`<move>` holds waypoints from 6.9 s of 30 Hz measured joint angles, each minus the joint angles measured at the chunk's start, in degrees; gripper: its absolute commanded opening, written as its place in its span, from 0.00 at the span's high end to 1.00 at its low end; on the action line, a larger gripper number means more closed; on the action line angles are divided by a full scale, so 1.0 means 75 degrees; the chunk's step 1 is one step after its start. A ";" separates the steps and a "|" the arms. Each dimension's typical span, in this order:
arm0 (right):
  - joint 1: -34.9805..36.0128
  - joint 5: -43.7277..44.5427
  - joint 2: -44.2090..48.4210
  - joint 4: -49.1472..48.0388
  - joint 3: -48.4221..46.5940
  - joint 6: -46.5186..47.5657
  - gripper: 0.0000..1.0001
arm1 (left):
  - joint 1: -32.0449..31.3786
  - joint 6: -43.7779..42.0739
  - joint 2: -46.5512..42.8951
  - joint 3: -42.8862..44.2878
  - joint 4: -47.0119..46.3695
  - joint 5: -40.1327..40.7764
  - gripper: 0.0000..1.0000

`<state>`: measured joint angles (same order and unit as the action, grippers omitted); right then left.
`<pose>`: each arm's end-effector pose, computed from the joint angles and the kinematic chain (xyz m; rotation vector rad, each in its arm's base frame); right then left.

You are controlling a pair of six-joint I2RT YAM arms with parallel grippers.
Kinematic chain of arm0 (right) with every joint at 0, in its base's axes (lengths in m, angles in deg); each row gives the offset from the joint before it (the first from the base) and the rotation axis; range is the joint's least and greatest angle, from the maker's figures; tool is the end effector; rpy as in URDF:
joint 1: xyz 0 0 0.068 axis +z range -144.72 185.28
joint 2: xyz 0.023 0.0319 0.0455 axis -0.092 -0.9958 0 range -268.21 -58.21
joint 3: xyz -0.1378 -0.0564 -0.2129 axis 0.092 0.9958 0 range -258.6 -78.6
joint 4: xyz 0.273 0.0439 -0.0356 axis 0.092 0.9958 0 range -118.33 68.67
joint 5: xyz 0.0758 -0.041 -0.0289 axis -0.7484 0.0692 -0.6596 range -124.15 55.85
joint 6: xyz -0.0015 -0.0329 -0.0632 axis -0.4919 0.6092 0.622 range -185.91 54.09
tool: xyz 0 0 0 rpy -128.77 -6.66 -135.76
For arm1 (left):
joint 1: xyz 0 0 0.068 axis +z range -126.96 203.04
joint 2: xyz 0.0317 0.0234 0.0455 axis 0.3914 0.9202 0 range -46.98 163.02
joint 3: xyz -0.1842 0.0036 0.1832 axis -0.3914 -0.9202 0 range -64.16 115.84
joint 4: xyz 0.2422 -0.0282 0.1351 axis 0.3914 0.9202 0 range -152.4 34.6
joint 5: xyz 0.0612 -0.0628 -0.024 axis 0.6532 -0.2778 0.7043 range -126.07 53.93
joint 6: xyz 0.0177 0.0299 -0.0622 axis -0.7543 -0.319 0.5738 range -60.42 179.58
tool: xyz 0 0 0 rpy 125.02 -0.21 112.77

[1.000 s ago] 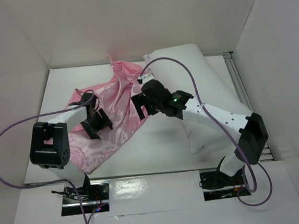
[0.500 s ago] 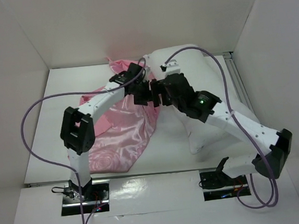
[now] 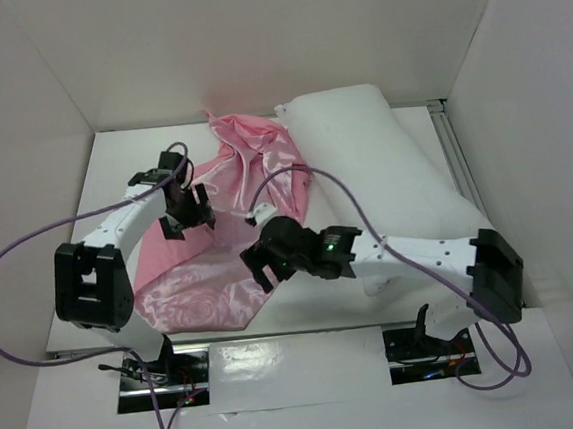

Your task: Put the pillow into the pillowcase

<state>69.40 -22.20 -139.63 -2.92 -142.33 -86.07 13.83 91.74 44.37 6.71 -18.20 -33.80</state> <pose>0.1627 0.3076 0.2485 -0.7823 2.2239 0.5024 0.3462 -0.0537 0.2082 -0.5510 2.6531 -0.1648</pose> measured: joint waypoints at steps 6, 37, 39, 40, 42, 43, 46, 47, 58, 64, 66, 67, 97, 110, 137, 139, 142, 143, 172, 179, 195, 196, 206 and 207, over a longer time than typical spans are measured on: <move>0.0391 -0.0350 -0.0831 -0.0207 0.0009 -0.0277 0.05 | -0.0650 0.0000 0.0915 -0.0201 -0.0047 0.0749 0.10; 0.1413 -0.0586 -0.3503 -0.0720 -0.1265 0.0256 0.06 | -0.0134 0.0726 0.0863 0.1763 0.1122 0.2142 1.00; 0.1463 -0.0673 -0.3806 -0.0769 -0.1419 0.0353 0.06 | 0.0204 0.0699 0.0402 0.2110 0.1198 0.1961 1.00; 0.1483 -0.0714 -0.3963 -0.0790 -0.1527 0.0391 0.06 | 0.0364 0.0682 0.0172 0.2299 0.1204 0.1845 1.00; 0.1524 -0.0749 -0.4299 -0.0874 -0.1734 0.0449 0.09 | 0.0577 0.0632 -0.0213 0.2664 0.1227 0.1644 1.00; 0.1536 -0.0766 -0.4465 -0.0924 -0.1827 0.0478 0.16 | 0.0638 0.0577 -0.0370 0.2806 0.1250 0.1568 1.00; 0.1582 -0.0708 -0.4718 -0.1078 -0.2113 0.0545 0.38 | 0.0778 0.0533 -0.0662 0.3086 0.1323 0.1297 1.00; 0.1582 -0.0659 -0.4800 -0.1113 -0.2206 0.0557 0.68 | 0.0825 0.0527 -0.0702 0.3107 0.1352 0.1207 1.00; 0.1545 0.0449 -0.4220 -0.0644 -0.2279 0.0551 1.00 | 0.1824 0.0501 -0.0737 0.3762 0.1912 0.0035 1.00; 0.0854 0.0816 -0.1183 0.0207 -0.2623 0.1279 1.00 | 0.2259 0.0731 -0.0769 0.5301 0.2046 -0.0889 1.00; 0.0452 0.1037 -0.0370 0.0458 -0.3346 0.1568 1.00 | 0.2299 0.0991 -0.0880 0.5680 0.1845 -0.1306 1.00; 0.0291 0.1221 -0.0064 0.0554 -0.3765 0.1702 1.00 | 0.2308 0.1172 -0.0988 0.5756 0.1684 -0.1550 1.00; 0.0003 0.4744 -0.0335 -0.2626 -0.6356 0.6082 1.00 | 0.2428 0.2151 -0.2661 0.7516 -0.1868 -0.1341 1.00; -0.4412 0.0245 -0.6070 -0.1944 -0.8338 0.3555 0.26 | 0.2652 0.1236 0.1874 0.5863 -0.1431 0.0291 0.46; -0.1818 -0.1705 0.0347 -0.0178 0.1335 -0.0775 0.05 | -0.0764 0.0982 -0.1524 -0.2031 0.0242 0.1128 0.05; -0.1460 -0.1655 0.0207 -0.0041 0.1740 -0.1125 0.08 | -0.0691 0.1207 -0.1553 -0.2384 0.0204 0.1139 0.09; -0.0985 -0.1614 -0.0216 -0.0166 0.1845 -0.1472 0.18 | -0.0469 0.1478 -0.1425 -0.2736 0.0015 0.1037 0.48; -0.0860 -0.1617 -0.0396 -0.0323 0.1845 -0.1550 0.24 | -0.0367 0.1571 -0.1317 -0.2777 -0.0050 0.0988 0.70; -0.3357 -0.0507 -0.5893 -0.0772 -0.3847 0.0076 0.42 | 0.2463 0.1282 0.1309 0.0536 -0.1026 -0.0632 0.00; -0.3293 -0.1139 -0.5502 -0.0440 -0.3672 0.0376 0.04 | 0.2550 0.1285 0.3911 0.2833 -0.1137 -0.0761 0.22; -0.2261 -0.2107 -0.2463 -0.0755 -0.1617 -0.1387 0.02 | 0.3637 0.1297 0.4293 0.3448 -0.0898 -0.0909 1.00; -0.2186 -0.2189 -0.2690 -0.0912 -0.1690 -0.1472 0.05 | 0.3724 0.1326 0.4095 0.3311 -0.0895 -0.0868 1.00; -0.2072 -0.2885 -0.5047 -0.1967 -0.2177 -0.1958 1.00 | 0.4001 0.1373 0.1702 0.1722 -0.0933 -0.0481 1.00; -0.2110 -0.2900 -0.5059 -0.1955 -0.2177 -0.1958 1.00 | 0.4001 0.1373 0.1606 0.1568 -0.0924 -0.0475 1.00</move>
<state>53.57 -43.95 -177.58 -17.59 -158.66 -100.76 43.84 102.03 56.41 18.47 -25.13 -37.37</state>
